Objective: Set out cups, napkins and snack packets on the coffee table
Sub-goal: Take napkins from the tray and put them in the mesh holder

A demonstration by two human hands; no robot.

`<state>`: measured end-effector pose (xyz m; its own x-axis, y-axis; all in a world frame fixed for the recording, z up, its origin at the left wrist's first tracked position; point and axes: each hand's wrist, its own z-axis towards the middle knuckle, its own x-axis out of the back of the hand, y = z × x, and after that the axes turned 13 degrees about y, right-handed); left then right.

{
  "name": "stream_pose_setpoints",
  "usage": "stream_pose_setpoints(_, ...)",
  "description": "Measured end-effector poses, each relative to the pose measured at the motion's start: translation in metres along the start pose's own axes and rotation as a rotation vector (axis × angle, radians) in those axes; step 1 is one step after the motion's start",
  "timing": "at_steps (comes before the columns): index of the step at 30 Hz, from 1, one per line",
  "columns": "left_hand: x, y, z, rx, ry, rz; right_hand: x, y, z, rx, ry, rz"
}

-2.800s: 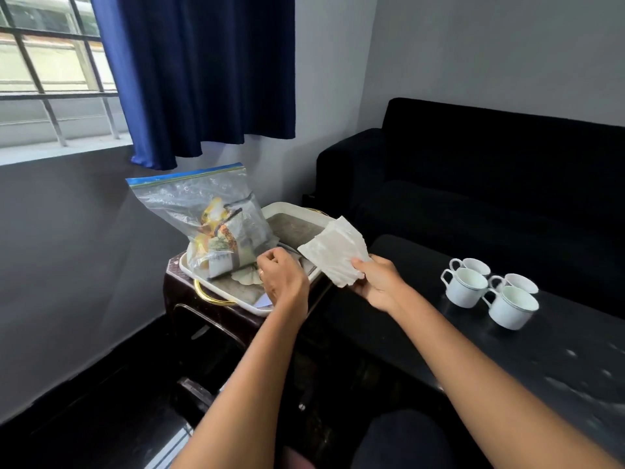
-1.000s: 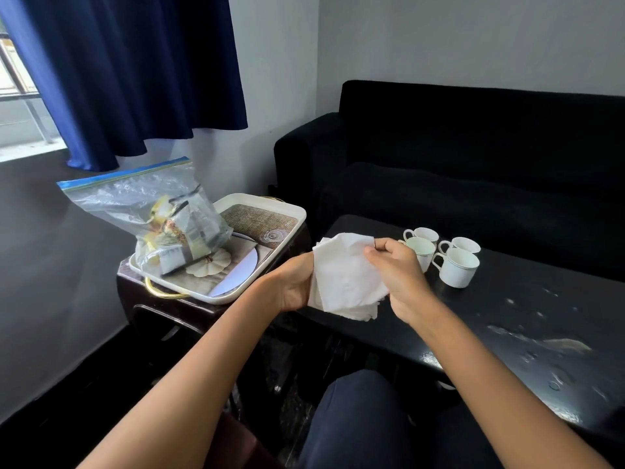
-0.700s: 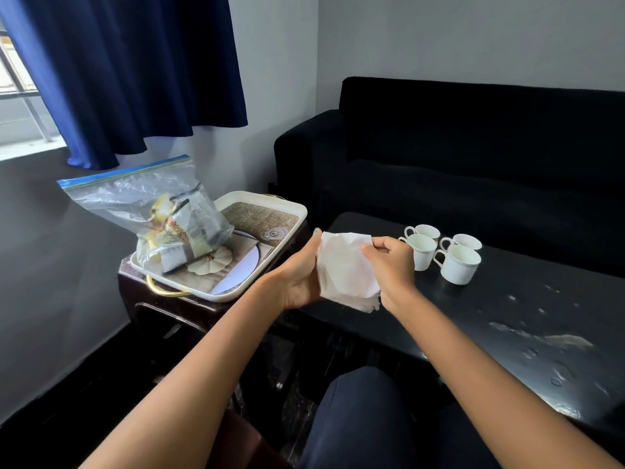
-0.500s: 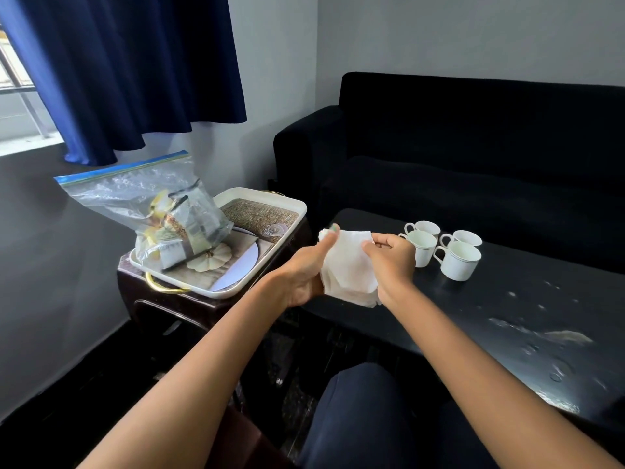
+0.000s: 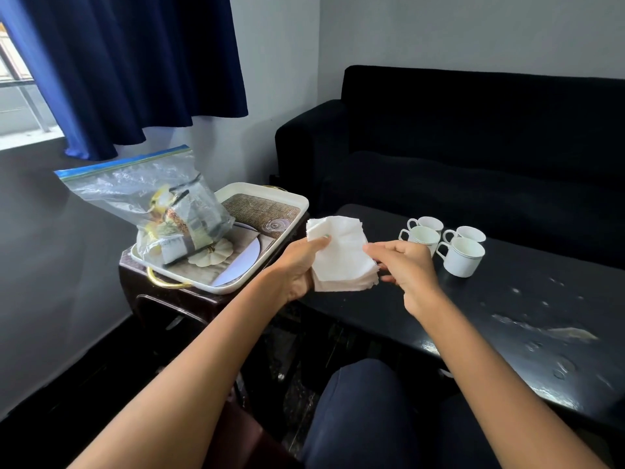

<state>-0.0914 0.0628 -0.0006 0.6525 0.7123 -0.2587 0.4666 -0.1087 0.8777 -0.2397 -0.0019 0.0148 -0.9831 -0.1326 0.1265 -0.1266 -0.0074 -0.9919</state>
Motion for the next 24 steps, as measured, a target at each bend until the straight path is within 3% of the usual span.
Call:
stream_pose_setpoints(9, 0.002, 0.001, 0.003, -0.051, 0.052, -0.022, 0.002, 0.001, -0.007, 0.125, 0.024, -0.021)
stream_pose_setpoints(20, 0.002, 0.001, 0.000, -0.019, 0.012, 0.005, 0.001, 0.015, -0.004, 0.104, 0.032, -0.017)
stream_pose_setpoints(24, 0.002, 0.002, -0.003, -0.036, -0.024, 0.015, 0.001, 0.013, -0.002, -0.028, -0.107, -0.094)
